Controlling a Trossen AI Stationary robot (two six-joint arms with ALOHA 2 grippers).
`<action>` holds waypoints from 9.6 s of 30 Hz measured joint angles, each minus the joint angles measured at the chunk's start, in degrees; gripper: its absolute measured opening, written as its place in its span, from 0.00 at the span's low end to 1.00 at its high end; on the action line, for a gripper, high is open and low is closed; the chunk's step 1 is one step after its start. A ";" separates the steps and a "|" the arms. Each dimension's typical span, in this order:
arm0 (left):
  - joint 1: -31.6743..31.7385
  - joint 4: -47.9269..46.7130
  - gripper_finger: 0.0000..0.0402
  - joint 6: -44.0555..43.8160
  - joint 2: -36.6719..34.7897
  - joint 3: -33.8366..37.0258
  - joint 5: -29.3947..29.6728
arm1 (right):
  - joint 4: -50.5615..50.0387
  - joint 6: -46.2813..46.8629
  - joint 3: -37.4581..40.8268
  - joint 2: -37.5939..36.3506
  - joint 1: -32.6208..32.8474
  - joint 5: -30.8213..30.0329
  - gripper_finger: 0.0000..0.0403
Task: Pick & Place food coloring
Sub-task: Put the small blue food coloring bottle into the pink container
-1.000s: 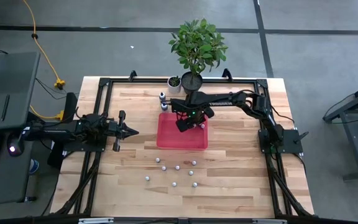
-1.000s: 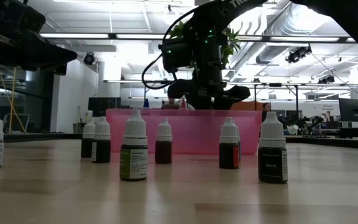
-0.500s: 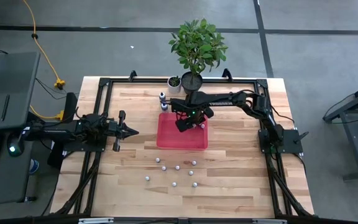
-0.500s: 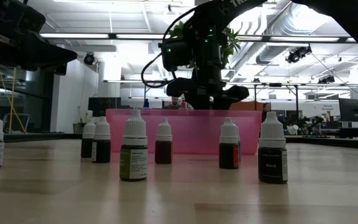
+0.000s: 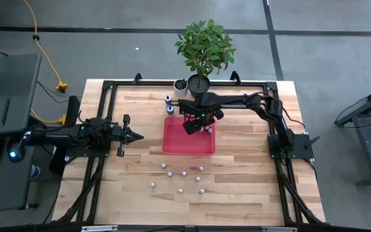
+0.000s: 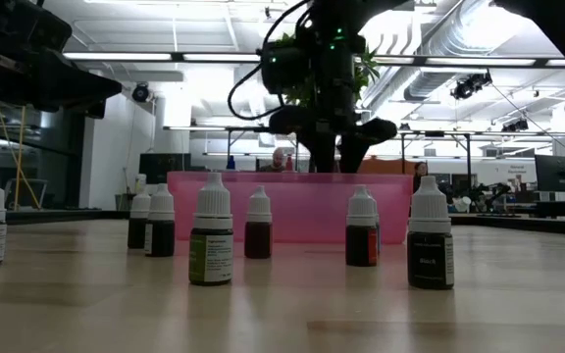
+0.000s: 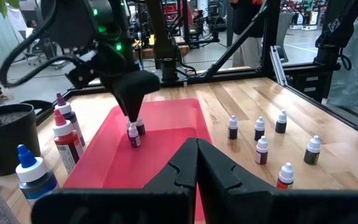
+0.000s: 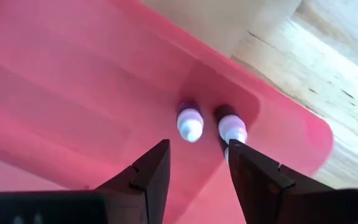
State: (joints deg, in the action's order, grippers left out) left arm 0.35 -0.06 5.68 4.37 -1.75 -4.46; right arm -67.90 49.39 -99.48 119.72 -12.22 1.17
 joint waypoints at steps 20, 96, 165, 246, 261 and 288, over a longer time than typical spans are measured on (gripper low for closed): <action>0.00 0.01 0.00 0.01 0.00 0.00 0.00 | -2.06 0.81 -0.04 -10.45 12.21 -2.44 0.38; 0.01 0.01 0.00 -0.01 0.00 0.01 -0.01 | -1.09 38.96 -7.56 7.12 26.92 2.43 0.38; 0.01 0.01 0.00 -0.01 0.01 0.01 -0.01 | 3.88 41.58 -2.78 8.44 26.76 2.57 0.37; 0.01 0.01 0.00 0.00 0.01 0.01 0.25 | 2.11 25.45 -2.91 -10.85 24.20 -9.25 0.09; 0.01 0.01 0.00 0.02 0.00 0.01 0.23 | -0.75 -0.82 -2.91 -12.18 16.22 -5.64 0.09; -0.01 -0.01 0.00 0.02 0.00 0.01 0.54 | -5.74 0.63 -2.78 0.35 7.20 -0.82 0.10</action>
State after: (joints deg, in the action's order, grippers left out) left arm 0.34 -0.08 5.69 4.36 -1.74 -3.92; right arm -73.65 50.01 -102.26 120.07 -5.03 0.35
